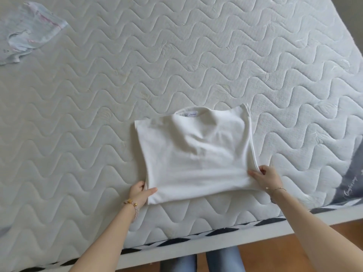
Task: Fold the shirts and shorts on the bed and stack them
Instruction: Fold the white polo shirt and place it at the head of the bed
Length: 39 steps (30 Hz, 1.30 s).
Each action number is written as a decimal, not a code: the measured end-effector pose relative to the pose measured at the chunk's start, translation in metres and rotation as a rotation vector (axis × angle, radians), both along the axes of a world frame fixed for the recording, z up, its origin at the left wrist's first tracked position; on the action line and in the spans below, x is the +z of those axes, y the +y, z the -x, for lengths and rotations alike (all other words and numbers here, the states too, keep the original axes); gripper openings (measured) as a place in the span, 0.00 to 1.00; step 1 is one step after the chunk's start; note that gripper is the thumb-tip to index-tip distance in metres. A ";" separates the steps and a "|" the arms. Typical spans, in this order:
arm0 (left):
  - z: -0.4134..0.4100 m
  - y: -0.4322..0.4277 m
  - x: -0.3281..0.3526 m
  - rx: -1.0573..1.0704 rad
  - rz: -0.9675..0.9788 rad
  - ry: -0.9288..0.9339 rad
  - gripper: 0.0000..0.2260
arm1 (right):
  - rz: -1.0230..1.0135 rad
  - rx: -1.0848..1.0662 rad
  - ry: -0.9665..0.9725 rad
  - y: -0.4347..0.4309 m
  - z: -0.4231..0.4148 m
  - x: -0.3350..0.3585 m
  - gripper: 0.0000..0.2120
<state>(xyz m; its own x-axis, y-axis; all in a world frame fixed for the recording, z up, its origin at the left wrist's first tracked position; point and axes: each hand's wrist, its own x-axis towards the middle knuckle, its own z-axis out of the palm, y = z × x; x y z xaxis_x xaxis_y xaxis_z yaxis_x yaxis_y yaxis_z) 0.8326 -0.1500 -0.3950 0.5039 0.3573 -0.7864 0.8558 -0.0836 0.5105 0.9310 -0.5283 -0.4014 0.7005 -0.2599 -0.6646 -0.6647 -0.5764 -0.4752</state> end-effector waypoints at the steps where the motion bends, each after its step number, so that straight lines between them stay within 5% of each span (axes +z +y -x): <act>1: 0.000 -0.001 0.000 -0.002 -0.009 -0.014 0.08 | 0.006 -0.001 0.001 0.001 0.000 0.000 0.11; 3: -0.006 0.000 -0.001 -0.016 -0.015 -0.021 0.07 | 0.011 -0.019 0.013 0.004 -0.003 0.003 0.08; 8: -0.044 0.013 0.008 -0.087 -0.256 -0.071 0.20 | 0.096 0.091 -0.282 0.019 -0.038 0.018 0.24; 13: -0.116 0.017 0.022 -0.265 -0.475 -0.298 0.21 | 0.105 0.382 -0.542 0.056 -0.106 0.037 0.17; 17: -0.176 0.011 0.022 -0.534 -0.557 -0.386 0.20 | 0.084 0.542 -0.514 0.081 -0.149 0.029 0.16; 24: -0.216 0.011 0.001 -0.752 -0.491 -0.241 0.17 | 0.119 0.759 -0.335 0.091 -0.175 -0.002 0.15; 33: -0.217 0.016 -0.003 -0.615 -0.444 -0.353 0.03 | 0.069 0.579 -0.392 0.083 -0.188 -0.006 0.06; 39: -0.226 0.010 -0.006 -0.565 -0.466 -0.325 0.04 | 0.092 0.448 -0.410 0.083 -0.191 -0.007 0.07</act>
